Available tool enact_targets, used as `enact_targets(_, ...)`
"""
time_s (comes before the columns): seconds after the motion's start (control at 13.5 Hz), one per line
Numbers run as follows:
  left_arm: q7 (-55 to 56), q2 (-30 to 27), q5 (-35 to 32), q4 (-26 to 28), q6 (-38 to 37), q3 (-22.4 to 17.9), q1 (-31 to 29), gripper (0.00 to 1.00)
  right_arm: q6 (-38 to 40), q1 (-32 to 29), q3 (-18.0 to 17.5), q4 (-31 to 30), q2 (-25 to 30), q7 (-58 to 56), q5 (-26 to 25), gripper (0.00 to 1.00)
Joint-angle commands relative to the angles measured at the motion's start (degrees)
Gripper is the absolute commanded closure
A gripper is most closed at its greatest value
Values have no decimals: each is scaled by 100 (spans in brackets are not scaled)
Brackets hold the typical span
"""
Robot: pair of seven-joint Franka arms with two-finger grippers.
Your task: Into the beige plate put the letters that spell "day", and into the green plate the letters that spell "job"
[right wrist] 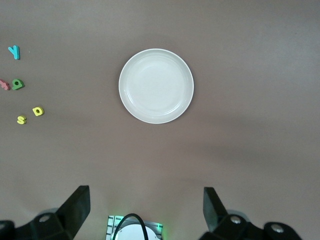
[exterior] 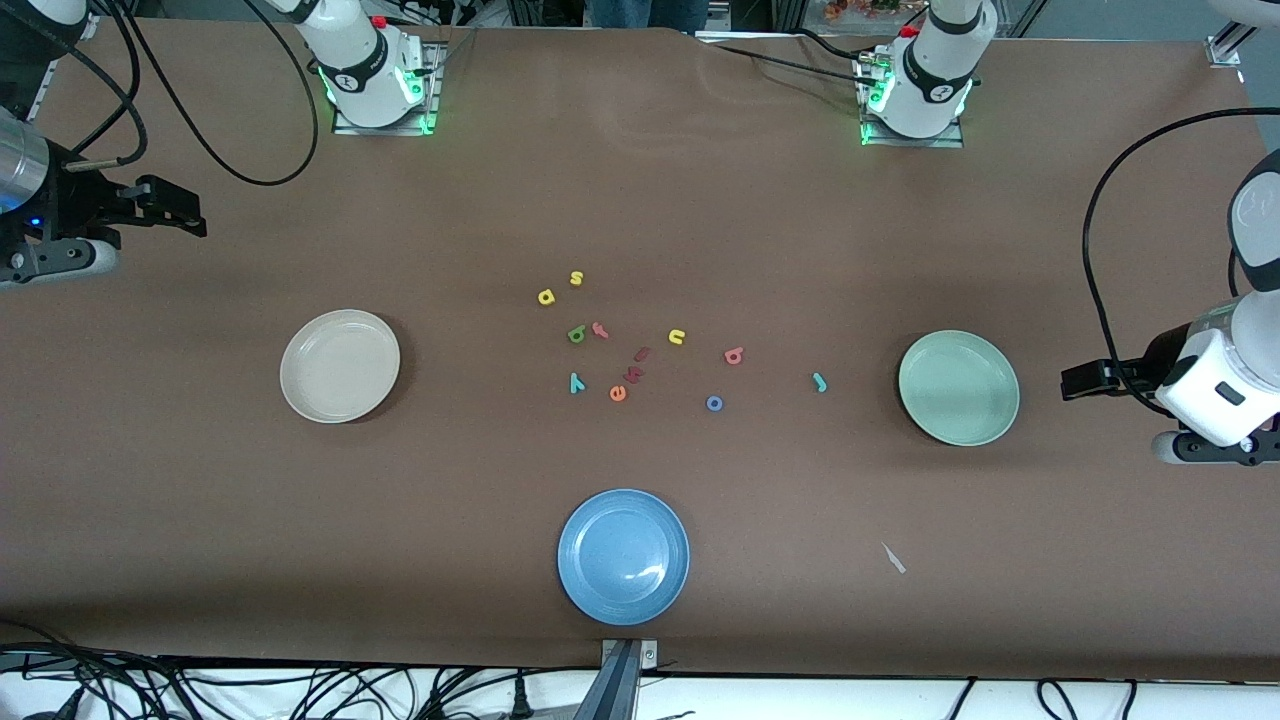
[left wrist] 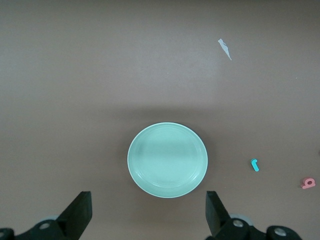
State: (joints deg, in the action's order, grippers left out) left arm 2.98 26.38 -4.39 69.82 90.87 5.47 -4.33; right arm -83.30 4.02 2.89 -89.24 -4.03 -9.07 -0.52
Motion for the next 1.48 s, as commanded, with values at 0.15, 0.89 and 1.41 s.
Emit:
enact_targets(0.15, -25, -98, 70, 93, -25, -11, 20, 0, 69, 73, 19, 118, -27, 28, -10, 0)
enact_targets(0.89, -25, -89, 61, 84, -8, -11, 20, 0, 60, 64, 27, 100, -89, 11, 43, 0)
enact_targets(1.41, -25, -89, 61, 93, -8, -11, 29, 0, 60, 64, 27, 82, -115, 2, 43, 0)
